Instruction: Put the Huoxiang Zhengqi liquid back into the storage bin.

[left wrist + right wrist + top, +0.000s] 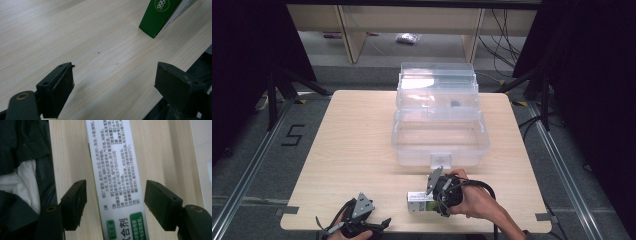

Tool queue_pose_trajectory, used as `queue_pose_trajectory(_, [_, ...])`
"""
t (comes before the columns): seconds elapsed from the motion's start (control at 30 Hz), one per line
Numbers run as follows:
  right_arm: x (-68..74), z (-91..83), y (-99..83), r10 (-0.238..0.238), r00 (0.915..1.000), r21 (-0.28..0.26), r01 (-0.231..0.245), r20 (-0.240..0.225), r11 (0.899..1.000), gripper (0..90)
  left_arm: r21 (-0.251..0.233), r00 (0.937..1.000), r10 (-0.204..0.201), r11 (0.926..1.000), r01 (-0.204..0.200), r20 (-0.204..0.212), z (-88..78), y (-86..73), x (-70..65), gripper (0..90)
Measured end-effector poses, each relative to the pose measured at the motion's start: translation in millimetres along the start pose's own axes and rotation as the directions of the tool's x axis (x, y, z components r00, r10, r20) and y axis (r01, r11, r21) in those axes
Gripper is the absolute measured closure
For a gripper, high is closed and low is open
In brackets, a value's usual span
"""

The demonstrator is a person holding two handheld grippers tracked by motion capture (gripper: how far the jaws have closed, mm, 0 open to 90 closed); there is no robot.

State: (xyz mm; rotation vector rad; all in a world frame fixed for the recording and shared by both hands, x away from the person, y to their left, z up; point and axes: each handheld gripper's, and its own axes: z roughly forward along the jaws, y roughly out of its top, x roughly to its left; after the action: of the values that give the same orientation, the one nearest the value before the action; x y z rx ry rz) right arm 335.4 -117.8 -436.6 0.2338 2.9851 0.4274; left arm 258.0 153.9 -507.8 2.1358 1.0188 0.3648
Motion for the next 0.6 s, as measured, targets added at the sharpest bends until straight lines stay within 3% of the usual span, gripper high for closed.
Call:
queue_pose_trajectory(0.03, [2.0, -0.1, 0.3, 0.029, 0.9996, 0.014, -0.029, 0.000, 0.999, 36.5, -0.003, 1.0000, -0.002, 1.0000, 0.002, 0.001, 0.2, 0.0, -0.1, 14.8])
queue_pose_trajectory(0.13, [-0.8, 3.7, 2.7, -0.026, 0.9996, 0.013, 0.026, -0.009, 1.000, 38.7, -0.013, 1.0000, -0.010, 0.9999, 0.010, 0.002, 0.8, 0.0, -0.8, 14.9])
queue_pose_trajectory(0.17, [0.3, 3.6, 3.1, -0.010, 0.9999, 0.018, 0.010, -0.012, 1.000, 39.9, -0.002, 1.0000, -0.001, 1.0000, 0.001, 0.002, 0.2, 0.0, -0.1, 14.9])
queue_pose_trajectory(0.2, [-1.1, 4.0, 3.8, -0.029, 0.9996, 0.030, 0.029, -0.008, 0.999, 40.5, 0.027, 0.9996, 0.029, 0.9992, -0.029, -0.001, -1.8, 0.3, 1.5, 14.8])
queue_pose_trajectory(0.23, [1.5, 4.3, 4.1, 0.007, 0.9999, 0.031, -0.006, -0.011, 0.999, 40.8, 0.005, 0.9998, 0.010, 0.9999, -0.010, -0.015, 0.4, -0.1, 0.5, 14.8])
queue_pose_trajectory(0.27, [-1.5, 5.1, 4.8, -0.046, 0.9988, 0.035, 0.047, -0.016, 0.998, 41.2, 0.008, 0.9999, 0.014, 0.9999, -0.014, -0.006, -0.4, 0.2, 0.8, 14.9])
queue_pose_trajectory(0.37, [1.3, 6.1, 5.9, -0.019, 0.9997, 0.056, 0.019, -0.014, 0.998, 42.4, -0.004, 1.0000, 0.001, 1.0000, -0.001, -0.004, 0.3, 0.2, 0.2, 14.8])
queue_pose_trajectory(0.43, [-3.3, 9.1, 7.1, -0.088, 0.9958, 0.034, 0.089, -0.025, 0.995, 44.6, 0.008, 1.0000, 0.004, 1.0000, -0.004, 0.006, -0.6, 0.2, 0.3, 14.9])
queue_pose_trajectory(0.47, [1.3, 8.4, 8.5, -0.031, 0.9993, 0.064, 0.032, -0.022, 0.997, 46.8, 0.006, 0.9999, 0.012, 0.9999, -0.012, -0.006, -0.2, 0.3, 0.7, 14.8])
queue_pose_trajectory(0.5, [1.3, 8.4, 8.5, -0.031, 0.9993, 0.064, 0.032, -0.022, 0.997, 46.8, 0.006, 0.9999, 0.012, 0.9999, -0.012, -0.006, -0.2, 0.3, 0.7, 14.8])
queue_pose_trajectory(0.53, [-1.7, 10.9, 9.7, -0.090, 0.9955, 0.058, 0.092, -0.028, 0.994, 48.6, 0.006, 0.9999, 0.013, 0.9999, -0.013, -0.005, -0.4, 0.3, 0.7, 14.8])
queue_pose_trajectory(0.57, [-0.1, 10.4, 9.6, -0.072, 0.9971, 0.066, 0.073, -0.025, 0.995, 50.7, 0.009, 0.9998, 0.014, 0.9999, -0.014, -0.011, 0.1, 0.0, 0.9, 14.9])
queue_pose_trajectory(0.6, [-1.1, 11.8, 9.5, -0.087, 0.9959, 0.061, 0.089, -0.026, 0.994, 52.7, -0.002, 0.9998, 0.002, 1.0000, -0.002, -0.018, 0.9, -0.3, -0.4, 14.8])
